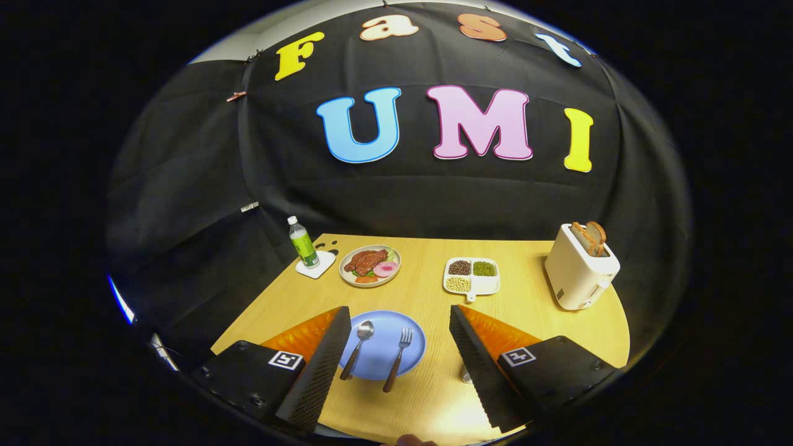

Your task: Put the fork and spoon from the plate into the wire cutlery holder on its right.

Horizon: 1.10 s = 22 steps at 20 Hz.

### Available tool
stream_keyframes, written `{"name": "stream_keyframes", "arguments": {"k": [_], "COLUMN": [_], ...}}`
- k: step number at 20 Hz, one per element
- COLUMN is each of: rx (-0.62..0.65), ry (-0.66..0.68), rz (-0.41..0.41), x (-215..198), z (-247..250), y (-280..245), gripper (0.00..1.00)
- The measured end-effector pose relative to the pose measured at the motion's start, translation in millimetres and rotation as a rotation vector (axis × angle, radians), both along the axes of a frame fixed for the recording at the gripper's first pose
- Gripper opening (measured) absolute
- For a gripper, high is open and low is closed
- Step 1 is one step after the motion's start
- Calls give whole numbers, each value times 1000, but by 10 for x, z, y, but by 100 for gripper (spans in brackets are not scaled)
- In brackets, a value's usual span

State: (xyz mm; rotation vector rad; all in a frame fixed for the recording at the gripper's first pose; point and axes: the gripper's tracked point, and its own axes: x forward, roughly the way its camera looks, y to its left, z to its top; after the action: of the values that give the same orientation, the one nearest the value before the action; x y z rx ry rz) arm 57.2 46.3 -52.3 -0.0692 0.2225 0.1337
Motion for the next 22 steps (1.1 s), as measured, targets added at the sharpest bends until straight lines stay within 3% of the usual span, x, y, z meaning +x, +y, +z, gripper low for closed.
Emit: {"name": "stream_keyframes", "arguments": {"k": [7,17,21,22], "rx": [-62,-264,-332,-331], "ry": [190,446,518,546], "rz": [53,80,64,62], "x": [332,691,879,882], "z": [-537,-1791,-2154,-2241], "y": [229,335,249,247], "gripper": [100,100,96,90]}}
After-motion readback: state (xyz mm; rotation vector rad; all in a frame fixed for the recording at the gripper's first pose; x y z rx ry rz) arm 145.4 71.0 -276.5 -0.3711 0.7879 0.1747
